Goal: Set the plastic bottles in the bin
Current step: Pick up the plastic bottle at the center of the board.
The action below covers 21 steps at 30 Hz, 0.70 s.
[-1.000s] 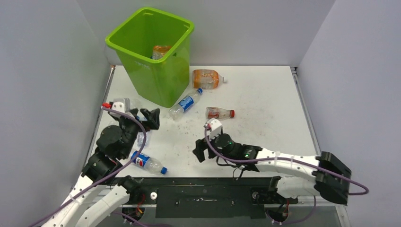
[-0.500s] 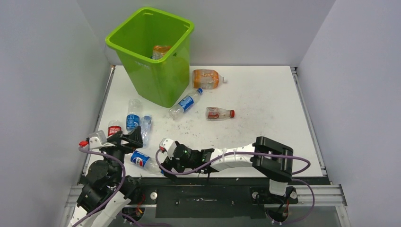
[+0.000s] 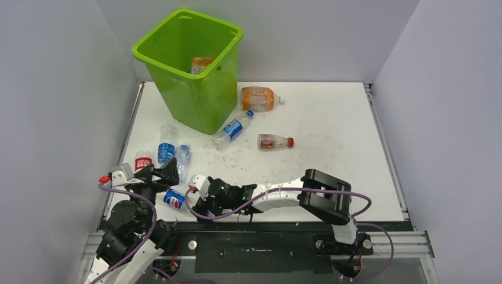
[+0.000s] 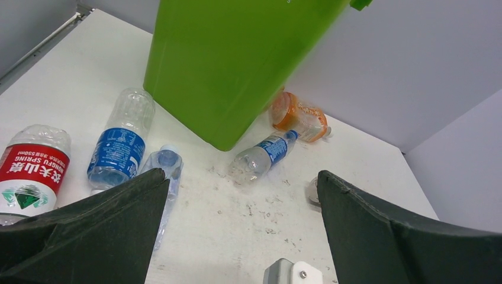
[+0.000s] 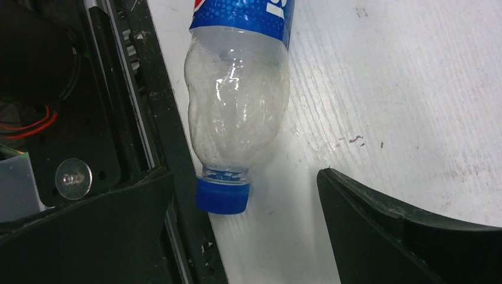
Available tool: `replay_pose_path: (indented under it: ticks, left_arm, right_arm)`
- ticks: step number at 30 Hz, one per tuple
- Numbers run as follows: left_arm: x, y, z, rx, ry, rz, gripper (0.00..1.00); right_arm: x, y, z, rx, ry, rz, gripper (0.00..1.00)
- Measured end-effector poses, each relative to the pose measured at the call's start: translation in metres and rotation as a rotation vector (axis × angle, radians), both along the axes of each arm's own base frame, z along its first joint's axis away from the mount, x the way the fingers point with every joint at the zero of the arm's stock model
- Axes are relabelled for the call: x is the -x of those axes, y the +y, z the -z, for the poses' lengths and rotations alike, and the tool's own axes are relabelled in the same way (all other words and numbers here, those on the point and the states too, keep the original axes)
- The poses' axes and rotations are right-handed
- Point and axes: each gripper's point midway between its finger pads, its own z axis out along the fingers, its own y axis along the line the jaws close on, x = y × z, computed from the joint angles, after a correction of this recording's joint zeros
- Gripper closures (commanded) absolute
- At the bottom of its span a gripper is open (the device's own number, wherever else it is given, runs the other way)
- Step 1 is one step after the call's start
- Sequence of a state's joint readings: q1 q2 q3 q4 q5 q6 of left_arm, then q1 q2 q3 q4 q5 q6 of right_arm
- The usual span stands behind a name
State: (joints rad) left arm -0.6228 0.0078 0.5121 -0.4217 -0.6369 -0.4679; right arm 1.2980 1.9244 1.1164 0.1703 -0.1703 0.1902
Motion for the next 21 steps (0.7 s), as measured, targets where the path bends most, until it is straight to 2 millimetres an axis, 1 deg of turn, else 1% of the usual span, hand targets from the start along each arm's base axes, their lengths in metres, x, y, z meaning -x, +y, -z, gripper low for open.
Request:
replay_pose_path:
  ticks: [2, 5, 7, 9, 11, 14, 15, 17, 18, 20, 21]
  left_arm:
    - [0.0, 0.0, 0.0, 0.0, 0.0, 0.002, 0.04]
    - [0.0, -0.001, 0.0, 0.0, -0.001, 0.006, 0.04]
    - [0.0, -0.001, 0.0, 0.0, -0.002, 0.006, 0.04]
    - [0.0, -0.001, -0.001, 0.0, -0.003, 0.008, 0.04]
    - [0.0, -0.002, -0.001, 0.0, -0.004, 0.01, 0.04]
    - [-0.002, -0.004, 0.0, -0.011, 0.003, 0.014, 0.04]
    - [-0.003, -0.005, 0.001, -0.019, 0.01, 0.017, 0.04]
    - [-0.007, -0.011, 0.005, -0.049, 0.033, 0.036, 0.04]
    - [-0.009, -0.016, 0.007, -0.071, 0.045, 0.055, 0.04]
    - [-0.014, -0.03, 0.009, -0.125, 0.069, 0.115, 0.04]
    - [-0.018, -0.039, 0.009, -0.16, 0.086, 0.154, 0.04]
  right_arm:
    - [0.0, 0.004, 0.003, 0.002, 0.0, -0.005, 0.19]
    - [0.001, 0.006, 0.011, 0.012, 0.007, -0.011, 0.43]
    - [0.001, 0.006, 0.014, 0.016, 0.008, -0.012, 0.56]
    - [0.001, 0.004, 0.016, 0.017, 0.011, -0.008, 0.65]
    - [0.0, 0.002, 0.018, 0.015, 0.007, -0.001, 0.71]
    - [-0.002, -0.014, 0.018, 0.029, -0.006, 0.028, 0.79]
    - [-0.002, -0.022, 0.015, 0.037, -0.01, 0.041, 0.87]
    - [-0.003, -0.044, 0.004, 0.054, -0.019, 0.08, 0.94]
    - [-0.004, -0.055, -0.006, 0.054, -0.025, 0.102, 0.95]
    - [-0.007, -0.078, -0.033, 0.046, -0.042, 0.151, 0.95]
    - [-0.009, -0.091, -0.053, 0.032, -0.052, 0.185, 0.95]
